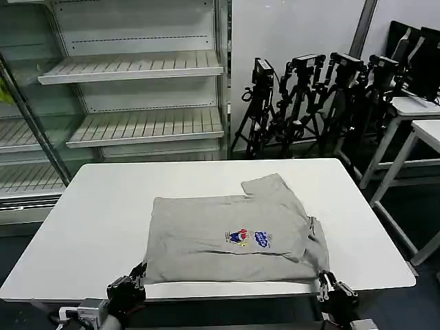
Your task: Fold and organize the clothes.
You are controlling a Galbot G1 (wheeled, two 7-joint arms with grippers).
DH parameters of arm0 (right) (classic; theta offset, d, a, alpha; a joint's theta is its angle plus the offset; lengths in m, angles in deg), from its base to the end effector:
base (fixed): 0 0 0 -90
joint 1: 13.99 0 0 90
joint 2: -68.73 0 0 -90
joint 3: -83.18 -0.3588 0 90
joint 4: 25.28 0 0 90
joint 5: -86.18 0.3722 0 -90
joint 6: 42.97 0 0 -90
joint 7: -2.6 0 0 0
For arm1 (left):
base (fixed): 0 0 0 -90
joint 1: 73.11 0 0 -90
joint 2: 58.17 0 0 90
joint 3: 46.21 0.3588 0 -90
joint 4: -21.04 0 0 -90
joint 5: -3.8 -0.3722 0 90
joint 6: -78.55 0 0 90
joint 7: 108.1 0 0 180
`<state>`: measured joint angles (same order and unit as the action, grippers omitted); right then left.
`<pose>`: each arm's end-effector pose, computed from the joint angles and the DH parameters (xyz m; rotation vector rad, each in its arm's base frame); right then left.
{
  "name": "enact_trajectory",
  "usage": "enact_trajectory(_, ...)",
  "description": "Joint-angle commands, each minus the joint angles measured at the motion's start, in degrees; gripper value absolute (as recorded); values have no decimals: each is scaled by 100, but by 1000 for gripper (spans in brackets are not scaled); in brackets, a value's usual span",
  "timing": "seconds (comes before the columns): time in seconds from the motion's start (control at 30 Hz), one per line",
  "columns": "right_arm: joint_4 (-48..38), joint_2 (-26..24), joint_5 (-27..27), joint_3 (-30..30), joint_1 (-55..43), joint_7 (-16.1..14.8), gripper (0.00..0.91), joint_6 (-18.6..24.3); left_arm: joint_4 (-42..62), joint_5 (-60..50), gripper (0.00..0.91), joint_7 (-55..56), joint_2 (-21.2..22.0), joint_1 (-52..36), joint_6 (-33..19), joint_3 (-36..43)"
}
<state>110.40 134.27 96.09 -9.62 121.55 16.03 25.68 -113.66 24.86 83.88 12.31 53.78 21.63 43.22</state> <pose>0.1256 -0.0499 -0.2407 0.0094 -2.7678 0.3544 0.1572 0.0349 -0.2312 -0.0711 -2.6620 -0.0274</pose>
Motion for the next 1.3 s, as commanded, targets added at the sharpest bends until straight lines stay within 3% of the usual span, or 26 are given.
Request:
enact_trajectory(0.03, 338, -32, -41, -308, 156, 27, 907, -39, -408, -153, 907, -14, -30, 347, 3, -191)
enact_trajectory(0.23, 684, -155, 427, -617, -369, 144, 907, -31, -685, 290, 907, 61, -236, 103, -6, -660)
enact_trajectory(0.43, 534, -266, 624, -504, -1071, 199, 907, -86, -729, 1055, 907, 320, -449, -505, -39, -805)
enact_trajectory(0.57, -542, -461, 924, 62, -2710, 371, 907, -599, 141, 1317, 907, 340, -689, -1514, -3, -340)
enact_trajectory(0.83, -2846, -492, 1564, 1355, -5414, 468, 907, -927, 1874, 1304, 907, 389, -914, -3259, -1, 705)
enact_trajectory(1.07, -4584, 73, 1412, 2161, -6901, 386, 907, -1176, 3244, 1210, 907, 448, -823, -4546, 8, 1544)
enact_trajectory(1.3, -6180, 564, 1185, 2624, -8113, 254, 907, -1173, 4289, 905, 907, 421, -644, -5169, -3, 2030)
